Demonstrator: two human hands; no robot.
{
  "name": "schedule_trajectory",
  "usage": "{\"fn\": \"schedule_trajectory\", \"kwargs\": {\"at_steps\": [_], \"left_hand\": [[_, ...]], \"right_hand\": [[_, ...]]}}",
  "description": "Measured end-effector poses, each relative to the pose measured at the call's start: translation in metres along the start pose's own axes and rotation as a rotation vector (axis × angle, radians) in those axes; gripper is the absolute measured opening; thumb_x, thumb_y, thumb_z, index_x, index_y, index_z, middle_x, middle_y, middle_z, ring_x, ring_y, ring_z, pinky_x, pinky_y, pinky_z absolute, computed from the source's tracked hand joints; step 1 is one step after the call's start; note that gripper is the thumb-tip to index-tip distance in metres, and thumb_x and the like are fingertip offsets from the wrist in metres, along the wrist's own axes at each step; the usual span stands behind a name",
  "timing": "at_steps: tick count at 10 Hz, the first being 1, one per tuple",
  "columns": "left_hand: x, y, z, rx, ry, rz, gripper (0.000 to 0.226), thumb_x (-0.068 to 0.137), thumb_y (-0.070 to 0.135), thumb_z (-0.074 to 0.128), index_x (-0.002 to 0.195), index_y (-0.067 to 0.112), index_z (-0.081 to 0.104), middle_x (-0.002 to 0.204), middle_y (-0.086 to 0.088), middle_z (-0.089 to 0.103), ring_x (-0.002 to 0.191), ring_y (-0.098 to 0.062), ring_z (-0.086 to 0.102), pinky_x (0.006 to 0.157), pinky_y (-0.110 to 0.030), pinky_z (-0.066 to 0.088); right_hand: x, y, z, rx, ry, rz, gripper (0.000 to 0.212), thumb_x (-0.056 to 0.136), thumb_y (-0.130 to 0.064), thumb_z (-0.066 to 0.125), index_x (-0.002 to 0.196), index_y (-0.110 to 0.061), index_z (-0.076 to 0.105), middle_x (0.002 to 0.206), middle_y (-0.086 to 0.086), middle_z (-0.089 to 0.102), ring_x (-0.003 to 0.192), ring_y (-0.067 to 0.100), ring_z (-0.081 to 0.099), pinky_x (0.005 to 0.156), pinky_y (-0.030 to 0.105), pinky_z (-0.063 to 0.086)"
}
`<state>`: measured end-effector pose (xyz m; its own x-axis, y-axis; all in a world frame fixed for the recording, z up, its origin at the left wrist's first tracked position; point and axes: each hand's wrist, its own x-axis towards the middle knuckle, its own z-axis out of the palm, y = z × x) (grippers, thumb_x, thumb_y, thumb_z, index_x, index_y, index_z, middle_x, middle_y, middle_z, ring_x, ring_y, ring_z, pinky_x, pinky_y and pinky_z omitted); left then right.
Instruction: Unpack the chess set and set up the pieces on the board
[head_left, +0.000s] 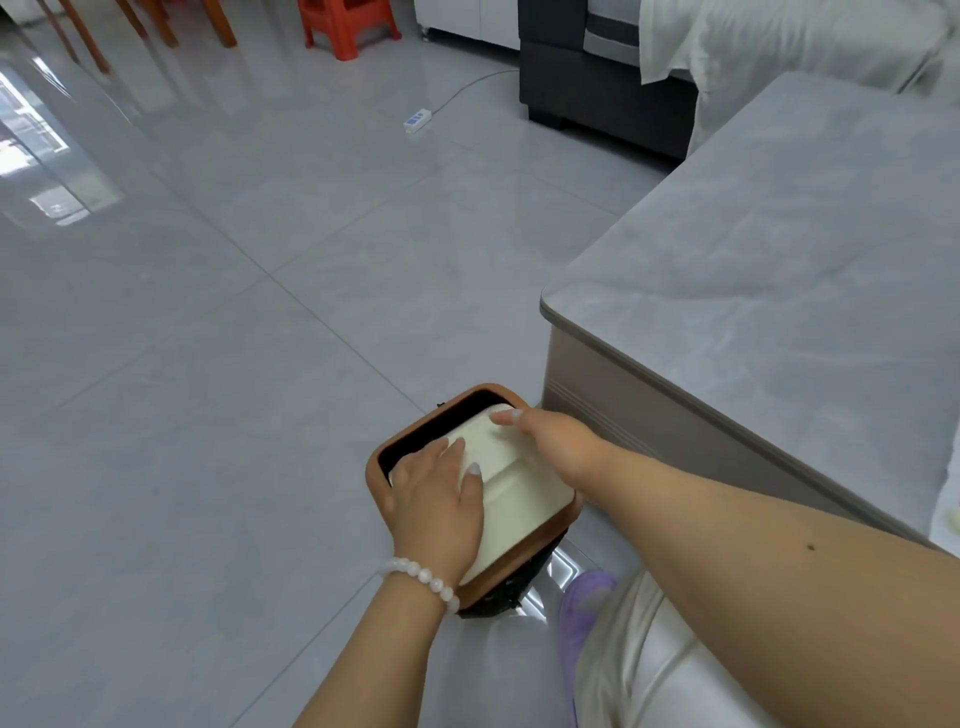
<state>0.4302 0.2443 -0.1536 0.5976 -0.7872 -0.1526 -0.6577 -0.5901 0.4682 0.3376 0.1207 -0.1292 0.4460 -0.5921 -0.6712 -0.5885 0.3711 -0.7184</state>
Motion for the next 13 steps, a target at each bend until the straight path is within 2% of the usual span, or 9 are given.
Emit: {"fn": "schedule_trajectory", "kwargs": {"at_steps": [1,2,3,4,7,9,11,12,13], "left_hand": [[0.002,-0.002,0.011,0.151,-0.047,0.022,0.050,0.097,0.044,0.022,0.145,0.031,0.028,0.154,0.011,0.021,0.142,-0.015,0.011,0.110,-0.033,-0.012],[0.003,-0.003,0.016,0.220,-0.053,0.014,0.052,0.097,0.047,0.020,0.147,0.033,0.021,0.156,0.012,0.013,0.143,-0.016,0.006,0.107,-0.034,-0.016],[0.003,-0.005,0.021,0.274,-0.057,-0.013,0.054,0.096,0.050,0.019,0.147,0.033,0.015,0.157,0.011,0.009,0.144,-0.016,0.003,0.113,-0.045,-0.011],[0.002,-0.006,0.025,0.329,-0.033,-0.008,0.056,0.094,0.052,0.016,0.147,0.033,0.014,0.156,0.010,0.011,0.144,-0.016,0.005,0.113,-0.052,-0.008],[0.004,0.007,0.020,0.268,-0.062,-0.055,0.056,0.096,0.051,0.019,0.148,0.031,0.015,0.157,0.009,0.010,0.144,-0.016,0.004,0.112,-0.046,-0.011],[0.001,0.018,0.015,0.191,-0.089,-0.081,0.058,0.096,0.050,0.022,0.149,0.027,0.015,0.156,0.008,0.014,0.144,-0.016,0.006,0.116,-0.048,-0.002],[-0.004,0.038,-0.002,0.152,-0.026,-0.094,0.055,0.096,0.049,0.026,0.144,0.023,0.030,0.142,0.005,0.044,0.135,-0.016,0.034,0.115,-0.044,0.004],[-0.005,0.051,-0.013,0.023,-0.023,-0.096,0.052,0.095,0.048,0.030,0.140,0.023,0.037,0.135,0.004,0.053,0.128,-0.018,0.045,0.116,-0.045,0.013],[-0.005,0.073,-0.030,-0.082,0.089,-0.055,0.045,0.094,0.046,0.036,0.132,0.022,0.046,0.126,0.002,0.060,0.119,-0.022,0.052,0.107,-0.044,0.032]], "right_hand": [[-0.002,0.001,0.004,0.015,-0.063,-0.011,0.049,0.088,-0.048,0.052,0.134,-0.034,0.048,0.146,-0.002,0.038,0.133,0.018,0.036,0.106,0.029,0.025],[-0.003,0.001,0.002,0.019,-0.092,-0.040,0.046,0.093,-0.049,0.043,0.136,-0.034,0.047,0.145,-0.005,0.036,0.132,0.016,0.033,0.097,0.025,0.022],[-0.007,0.000,0.000,-0.017,-0.107,-0.052,0.046,0.096,-0.050,0.034,0.136,-0.033,0.048,0.148,-0.001,0.033,0.133,0.017,0.031,0.097,0.026,0.021],[-0.013,0.000,-0.003,-0.075,-0.110,-0.071,0.051,0.096,-0.056,0.025,0.132,-0.034,0.053,0.150,-0.002,0.031,0.138,0.019,0.027,0.109,0.032,0.018],[-0.020,-0.002,-0.008,-0.099,-0.089,-0.104,0.049,0.097,-0.054,0.027,0.132,-0.033,0.053,0.150,0.000,0.033,0.138,0.019,0.028,0.108,0.033,0.020],[-0.025,0.001,-0.015,-0.026,-0.080,-0.092,0.047,0.095,-0.054,0.035,0.131,-0.031,0.054,0.144,-0.003,0.039,0.126,0.015,0.038,0.098,0.028,0.024],[-0.040,0.001,-0.022,-0.019,0.010,-0.237,0.036,0.093,-0.048,0.047,0.118,-0.024,0.059,0.111,-0.011,0.060,0.101,0.007,0.054,0.091,0.025,0.041],[-0.052,-0.006,-0.030,0.042,0.059,-0.313,0.030,0.090,-0.045,0.055,0.112,-0.026,0.062,0.108,-0.008,0.066,0.104,0.011,0.060,0.097,0.032,0.047],[-0.081,-0.017,-0.044,0.124,0.119,-0.401,0.017,0.092,-0.036,0.054,0.102,-0.025,0.062,0.101,-0.006,0.067,0.093,0.008,0.062,0.087,0.027,0.050]]}}
